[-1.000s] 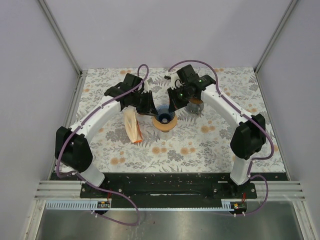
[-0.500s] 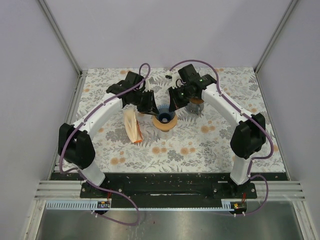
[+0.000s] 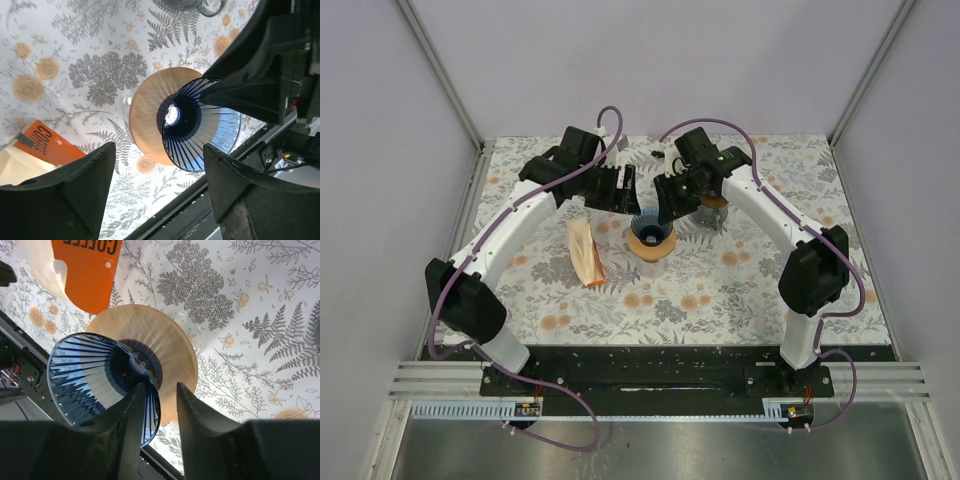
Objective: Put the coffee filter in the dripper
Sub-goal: Place the coffee dripper in the dripper holder.
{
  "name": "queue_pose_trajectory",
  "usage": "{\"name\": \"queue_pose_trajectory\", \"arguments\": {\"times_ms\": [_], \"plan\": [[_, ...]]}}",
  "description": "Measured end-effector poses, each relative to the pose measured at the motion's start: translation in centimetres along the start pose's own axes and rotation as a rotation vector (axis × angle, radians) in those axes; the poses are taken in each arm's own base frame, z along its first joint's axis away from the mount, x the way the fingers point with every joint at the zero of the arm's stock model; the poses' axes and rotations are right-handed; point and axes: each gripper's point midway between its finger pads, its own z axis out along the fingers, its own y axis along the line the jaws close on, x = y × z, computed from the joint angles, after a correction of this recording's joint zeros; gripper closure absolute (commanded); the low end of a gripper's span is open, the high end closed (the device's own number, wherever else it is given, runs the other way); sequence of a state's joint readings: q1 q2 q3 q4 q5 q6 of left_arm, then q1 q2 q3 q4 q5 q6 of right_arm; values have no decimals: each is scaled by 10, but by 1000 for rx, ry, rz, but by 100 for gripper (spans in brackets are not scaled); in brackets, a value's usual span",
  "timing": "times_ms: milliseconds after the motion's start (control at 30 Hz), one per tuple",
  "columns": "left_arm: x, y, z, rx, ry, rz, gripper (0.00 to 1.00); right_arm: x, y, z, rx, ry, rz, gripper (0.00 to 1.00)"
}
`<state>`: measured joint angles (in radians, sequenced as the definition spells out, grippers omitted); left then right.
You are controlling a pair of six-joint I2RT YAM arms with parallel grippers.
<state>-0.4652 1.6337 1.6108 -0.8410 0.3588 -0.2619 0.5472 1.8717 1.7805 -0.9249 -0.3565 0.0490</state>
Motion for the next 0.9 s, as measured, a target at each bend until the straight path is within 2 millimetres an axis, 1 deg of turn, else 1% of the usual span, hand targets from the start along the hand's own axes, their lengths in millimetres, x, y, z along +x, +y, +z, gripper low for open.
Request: {"name": "queue_pose_trajectory", "arguments": {"times_ms": [67, 100, 133, 200, 233, 267, 333, 433, 533, 600, 667, 733, 800, 867, 900], "plan": [[-5, -3, -10, -2, -25, 35, 20, -4, 2, -3, 0, -10, -5, 47], [-8, -4, -16, -7, -40, 59, 19, -8, 3, -6, -1, -20, -10, 44], [-10, -4, -21, -12, -52, 79, 16, -12, 5, -9, -3, -32, -16, 42], [-13, -4, -30, -24, -75, 114, 6, -22, 8, -16, -7, -61, -32, 40], [-14, -3, -34, -34, -82, 131, 3, -27, 10, -19, -9, -75, -38, 39], [-15, -2, -39, -44, -93, 147, 1, -32, 12, -23, -10, -90, -45, 37], [-18, 3, -49, -77, -118, 173, 1, -41, 15, -30, -11, -120, -58, 34], [-21, 19, -65, -156, -167, 201, 1, -50, 17, -37, -2, -153, -71, 31], [-21, 49, -84, -290, -221, 209, 1, -58, 19, -45, 26, -196, -80, 27], [-18, 69, -94, -366, -240, 199, 1, -67, 26, -50, 43, -241, -101, 27], [-13, 92, -100, -430, -245, 171, 1, -76, 46, -55, 43, -300, -144, 27], [-5, 111, -98, -461, -231, 129, 1, -82, 75, -56, 9, -347, -195, 27], [8, 126, -91, -471, -202, 82, 1, -85, 104, -53, -31, -380, -237, 28], [24, 140, -83, -476, -166, 32, 1, -84, 122, -48, -63, -388, -257, 28], [33, 146, -78, -480, -147, 7, 1, -85, 128, -46, -73, -392, -261, 28]]}}
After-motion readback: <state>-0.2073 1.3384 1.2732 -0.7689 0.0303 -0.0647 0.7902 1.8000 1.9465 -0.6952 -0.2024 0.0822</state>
